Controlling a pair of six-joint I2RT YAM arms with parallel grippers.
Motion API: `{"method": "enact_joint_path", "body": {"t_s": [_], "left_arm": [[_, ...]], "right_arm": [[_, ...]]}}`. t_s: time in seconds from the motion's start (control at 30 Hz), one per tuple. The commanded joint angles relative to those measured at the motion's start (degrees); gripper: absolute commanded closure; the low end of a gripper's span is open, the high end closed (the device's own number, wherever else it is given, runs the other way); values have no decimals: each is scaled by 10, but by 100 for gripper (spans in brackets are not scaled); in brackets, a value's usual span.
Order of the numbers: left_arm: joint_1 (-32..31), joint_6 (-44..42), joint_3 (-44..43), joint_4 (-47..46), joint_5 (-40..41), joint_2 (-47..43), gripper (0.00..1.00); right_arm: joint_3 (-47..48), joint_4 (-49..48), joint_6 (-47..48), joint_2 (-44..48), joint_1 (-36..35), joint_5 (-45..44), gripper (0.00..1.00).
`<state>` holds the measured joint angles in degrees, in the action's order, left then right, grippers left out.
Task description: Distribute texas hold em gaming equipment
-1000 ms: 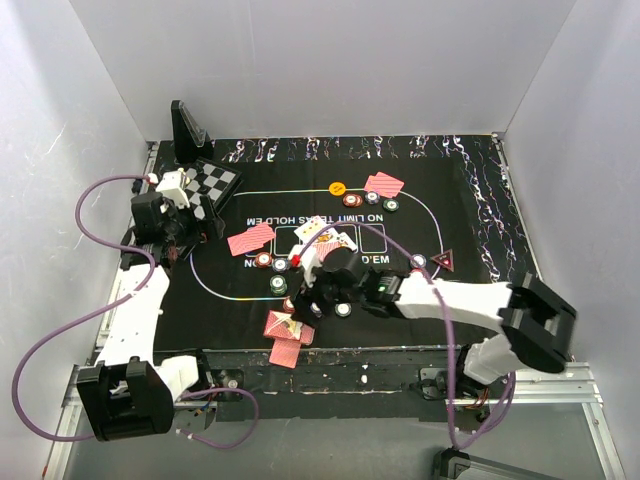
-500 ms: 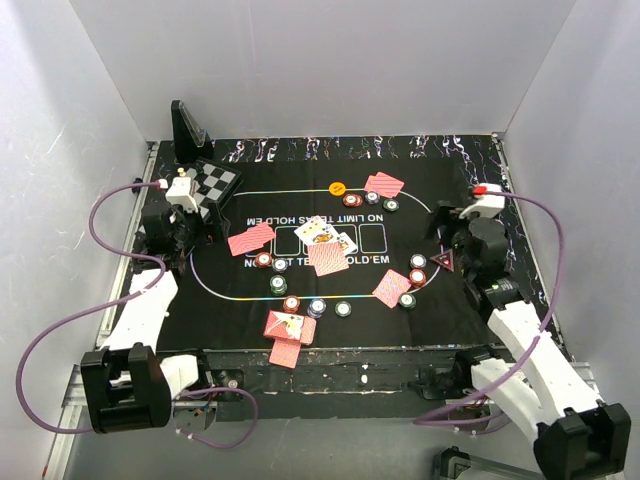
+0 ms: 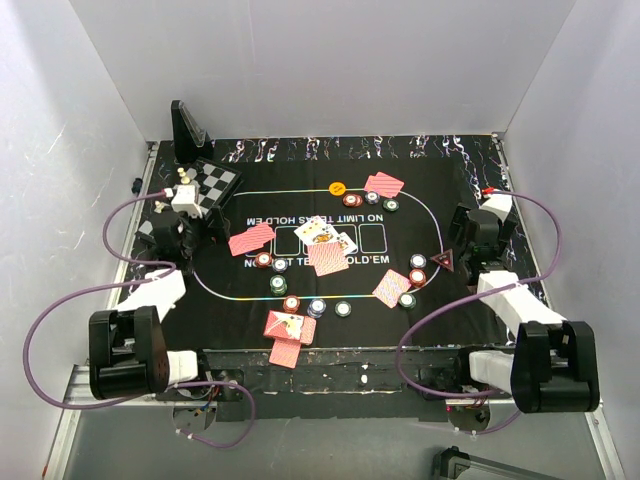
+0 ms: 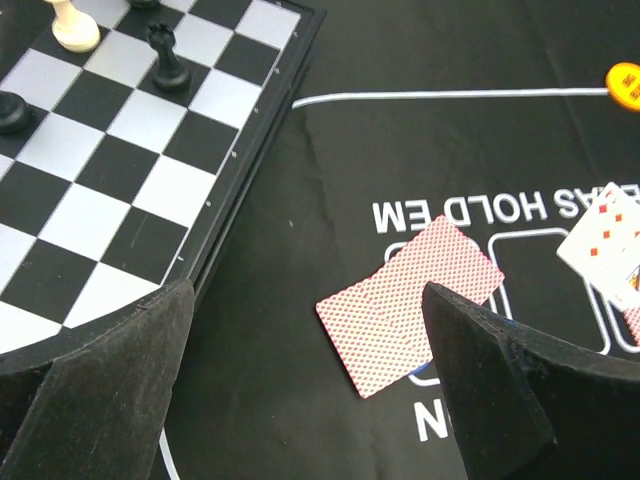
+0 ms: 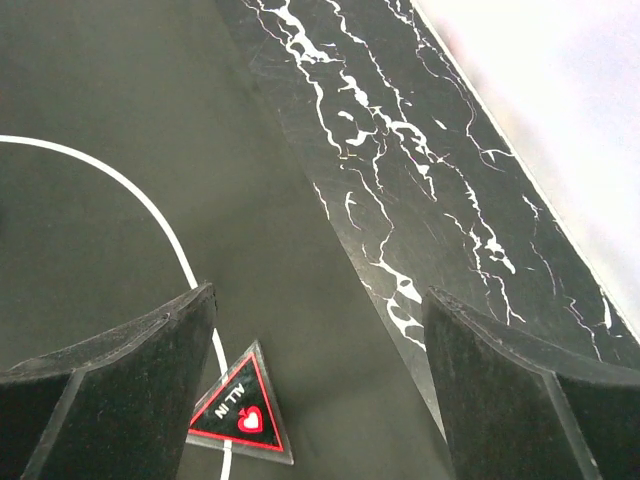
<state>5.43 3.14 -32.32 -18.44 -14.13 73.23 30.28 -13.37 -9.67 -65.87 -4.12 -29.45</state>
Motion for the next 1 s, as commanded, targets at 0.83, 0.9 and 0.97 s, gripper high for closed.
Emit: {"method": "enact_joint_path", "body": {"t_s": [0.83, 0.9, 0.97], "left_arm": [[14, -19, 162, -410, -42, 117, 2], [14, -13, 166, -439, -41, 128, 2], [15, -18, 163, -411, -41, 117, 2]], "right_arm": [[-153, -437, 60, -106, 35, 204, 7], [-144, -423, 60, -113, 35, 210, 7], [-145, -421, 57, -110, 52, 222, 7]]}}
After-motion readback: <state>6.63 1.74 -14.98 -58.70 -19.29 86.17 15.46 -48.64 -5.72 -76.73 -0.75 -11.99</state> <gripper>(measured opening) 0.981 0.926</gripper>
